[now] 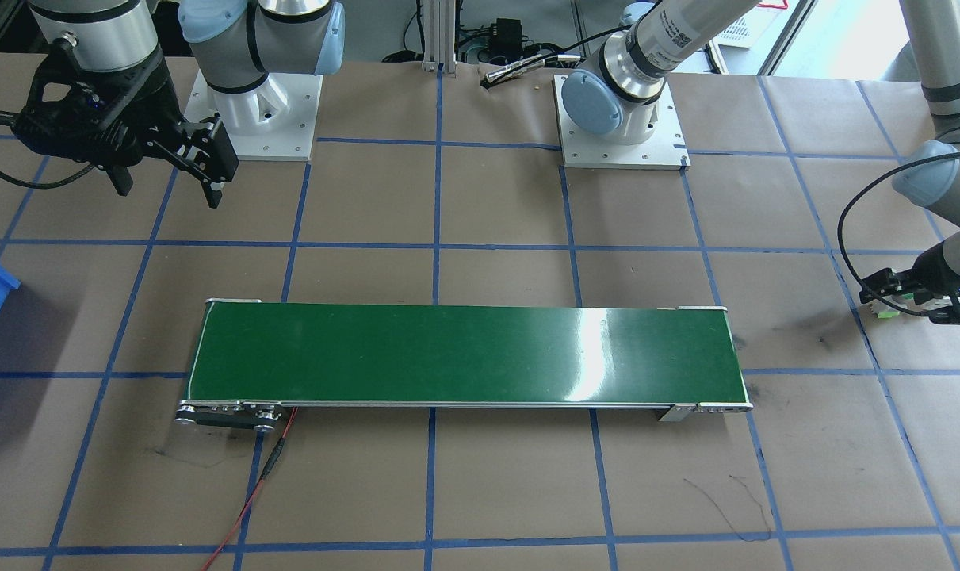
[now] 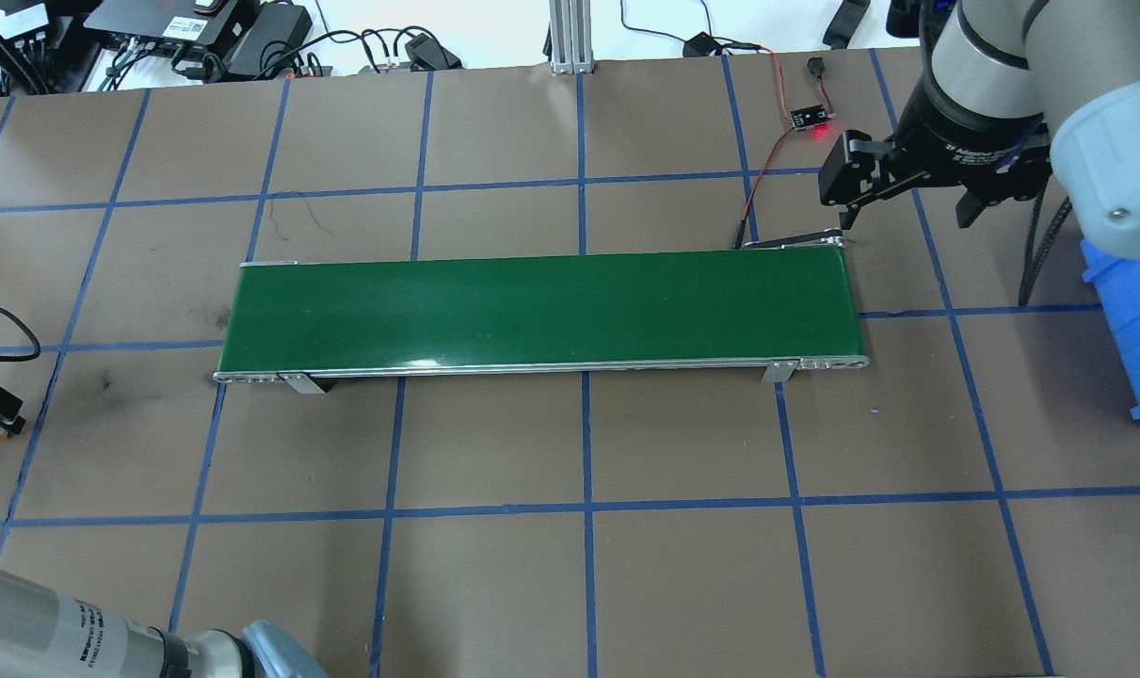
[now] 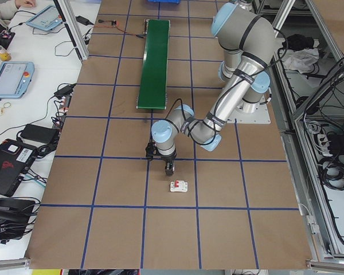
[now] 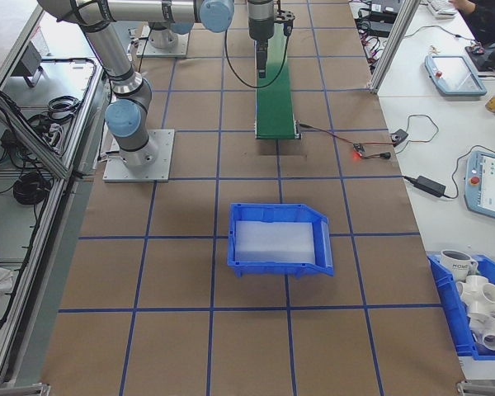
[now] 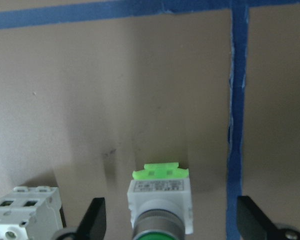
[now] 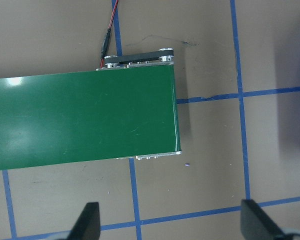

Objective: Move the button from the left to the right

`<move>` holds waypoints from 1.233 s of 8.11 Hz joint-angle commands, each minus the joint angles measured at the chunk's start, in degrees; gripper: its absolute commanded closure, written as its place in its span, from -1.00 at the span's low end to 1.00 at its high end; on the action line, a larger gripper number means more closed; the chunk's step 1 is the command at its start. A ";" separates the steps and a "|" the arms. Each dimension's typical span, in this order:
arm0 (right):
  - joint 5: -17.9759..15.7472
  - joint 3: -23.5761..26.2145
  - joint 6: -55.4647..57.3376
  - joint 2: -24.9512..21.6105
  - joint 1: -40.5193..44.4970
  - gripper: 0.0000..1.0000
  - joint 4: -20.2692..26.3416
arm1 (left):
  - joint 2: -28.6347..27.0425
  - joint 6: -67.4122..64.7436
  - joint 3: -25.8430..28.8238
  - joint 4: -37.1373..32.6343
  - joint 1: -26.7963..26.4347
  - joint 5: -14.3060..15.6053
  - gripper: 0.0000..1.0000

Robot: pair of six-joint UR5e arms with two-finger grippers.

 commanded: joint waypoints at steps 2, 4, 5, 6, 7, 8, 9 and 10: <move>-0.05 0.00 0.00 0.00 0.00 -1.00 0.00 | -0.26 0.24 -0.06 0.14 0.00 -0.35 0.74; -0.05 0.00 0.00 0.00 0.00 -1.00 0.00 | -0.17 1.37 0.02 -0.03 0.00 -0.26 1.00; 0.04 0.00 0.00 0.00 0.00 -1.00 0.00 | 1.05 3.30 -0.15 -0.55 0.00 -0.17 1.00; -0.05 0.00 0.00 0.00 0.00 -1.00 0.00 | 3.32 3.49 -0.15 -1.69 -1.13 -0.08 1.00; -0.05 0.00 0.00 0.00 0.00 -1.00 0.00 | 7.35 3.67 -0.15 -5.62 -2.19 -0.69 1.00; -0.05 0.00 0.00 0.00 0.00 -1.00 0.00 | 12.70 3.76 -0.24 -10.53 -5.07 -4.79 1.00; -0.05 0.00 0.00 0.00 0.00 -1.00 0.00 | 15.88 2.80 -0.33 -15.62 -8.23 -8.05 1.00; -0.05 0.00 0.00 0.00 0.00 -1.00 0.00 | 18.70 0.01 -0.24 -16.81 -12.96 -8.26 1.00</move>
